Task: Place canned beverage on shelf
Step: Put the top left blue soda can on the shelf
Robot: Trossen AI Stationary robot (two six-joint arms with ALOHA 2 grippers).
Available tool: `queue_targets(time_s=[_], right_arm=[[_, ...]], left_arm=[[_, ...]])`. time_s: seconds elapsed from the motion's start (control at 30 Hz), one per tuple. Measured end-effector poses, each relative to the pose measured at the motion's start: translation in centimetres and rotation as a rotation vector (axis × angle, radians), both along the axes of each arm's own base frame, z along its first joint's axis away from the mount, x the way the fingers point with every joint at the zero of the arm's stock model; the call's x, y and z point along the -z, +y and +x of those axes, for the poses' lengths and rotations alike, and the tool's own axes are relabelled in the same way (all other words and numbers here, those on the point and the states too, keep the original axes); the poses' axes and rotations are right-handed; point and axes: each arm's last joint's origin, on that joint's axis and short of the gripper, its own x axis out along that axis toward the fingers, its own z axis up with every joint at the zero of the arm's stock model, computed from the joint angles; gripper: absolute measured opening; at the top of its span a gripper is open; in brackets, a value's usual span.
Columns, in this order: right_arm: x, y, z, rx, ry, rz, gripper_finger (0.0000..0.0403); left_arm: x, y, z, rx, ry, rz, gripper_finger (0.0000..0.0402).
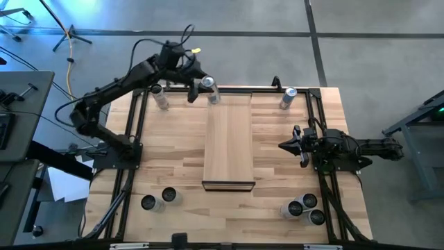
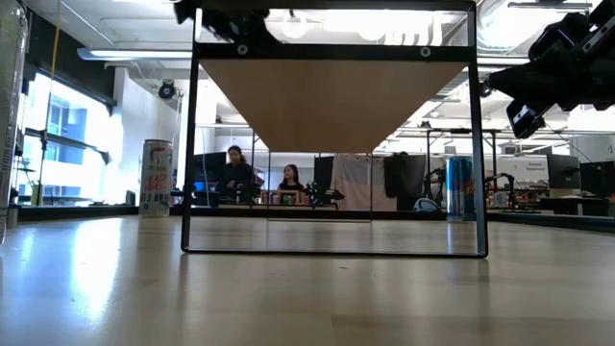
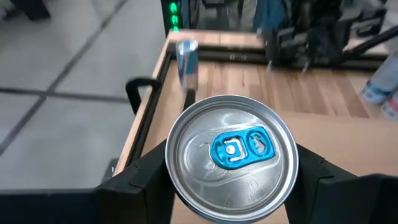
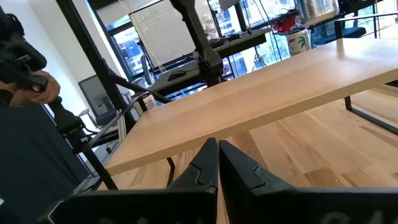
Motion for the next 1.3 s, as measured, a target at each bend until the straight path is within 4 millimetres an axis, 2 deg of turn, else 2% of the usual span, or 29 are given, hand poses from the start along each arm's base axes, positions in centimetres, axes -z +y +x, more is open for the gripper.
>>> queue_targets(time_s=[0.1, 0.27, 0.57, 0.7, 0.93, 1.3], right_arm=[[0.0, 0.0, 0.0, 0.0, 0.001, 0.0, 0.0], [0.0, 0.0, 0.0, 0.0, 0.0, 0.0, 0.0], [0.0, 0.0, 0.0, 0.0, 0.0, 0.0, 0.0], [0.0, 0.0, 0.0, 0.0, 0.0, 0.0, 0.0], [0.0, 0.0, 0.0, 0.0, 0.0, 0.0, 0.0], [0.0, 0.0, 0.0, 0.0, 0.0, 0.0, 0.0]], left_arm=[[0.1, 0.6, 0.9, 0.023, 0.049, -0.034, 0.0195], [0.4, 1.1, 1.2, 0.011, 0.02, -0.049, 0.0195], [1.1, 0.7, 1.2, 0.016, 0.106, 0.023, 0.0195], [1.0, 0.6, 1.4, 0.025, 0.091, 0.035, 0.0195], [1.9, 0.8, 2.1, 0.036, 0.112, 0.011, 0.0195], [2.4, 1.2, 2.3, -0.034, 0.151, 0.029, 0.0195]])
